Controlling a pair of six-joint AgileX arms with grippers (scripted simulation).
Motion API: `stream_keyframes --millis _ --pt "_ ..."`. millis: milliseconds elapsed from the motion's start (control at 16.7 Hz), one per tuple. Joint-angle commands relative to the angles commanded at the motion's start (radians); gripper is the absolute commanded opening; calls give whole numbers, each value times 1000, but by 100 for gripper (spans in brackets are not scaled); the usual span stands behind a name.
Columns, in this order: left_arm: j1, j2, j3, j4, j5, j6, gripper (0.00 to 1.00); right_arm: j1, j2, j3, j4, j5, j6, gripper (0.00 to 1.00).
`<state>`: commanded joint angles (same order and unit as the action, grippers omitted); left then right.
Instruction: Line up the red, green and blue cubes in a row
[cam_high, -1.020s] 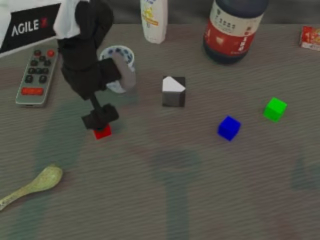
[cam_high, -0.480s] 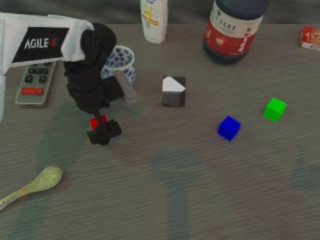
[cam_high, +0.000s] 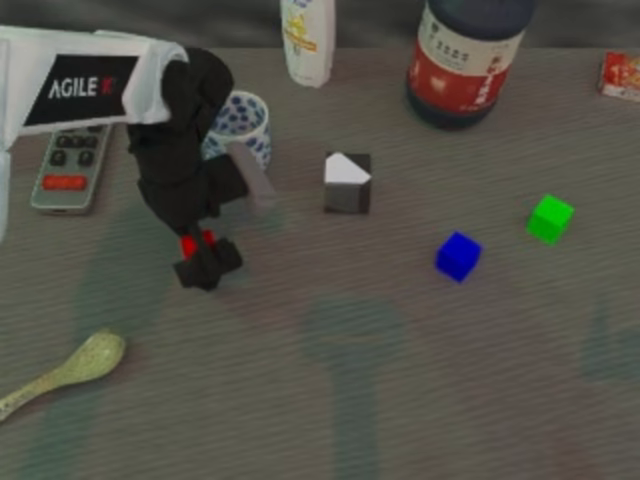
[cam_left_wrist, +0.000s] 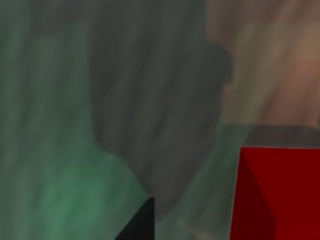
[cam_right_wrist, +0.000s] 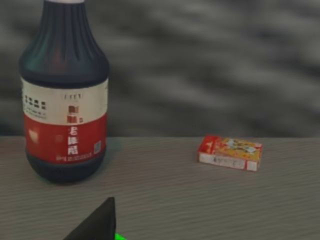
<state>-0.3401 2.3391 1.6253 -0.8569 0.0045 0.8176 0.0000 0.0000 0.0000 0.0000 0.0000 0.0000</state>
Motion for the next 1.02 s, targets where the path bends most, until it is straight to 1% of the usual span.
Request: stream_keyframes --millis 360,420,840,900,1020 --pt "0 0 0 0 0 0 2 0 0 0 0 0 0 100" --pt "0 0 0 0 0 0 0 0 0 0 0 0 0 100" --pt "0 0 0 0 0 0 0 0 0 0 0 0 0 100" --pt "0 -45 4 -31 19 -16 0 0 0 0 0 0 0 100" --pt "0 -51 19 -48 20 -14 0 0 0 0 0 0 0 100"
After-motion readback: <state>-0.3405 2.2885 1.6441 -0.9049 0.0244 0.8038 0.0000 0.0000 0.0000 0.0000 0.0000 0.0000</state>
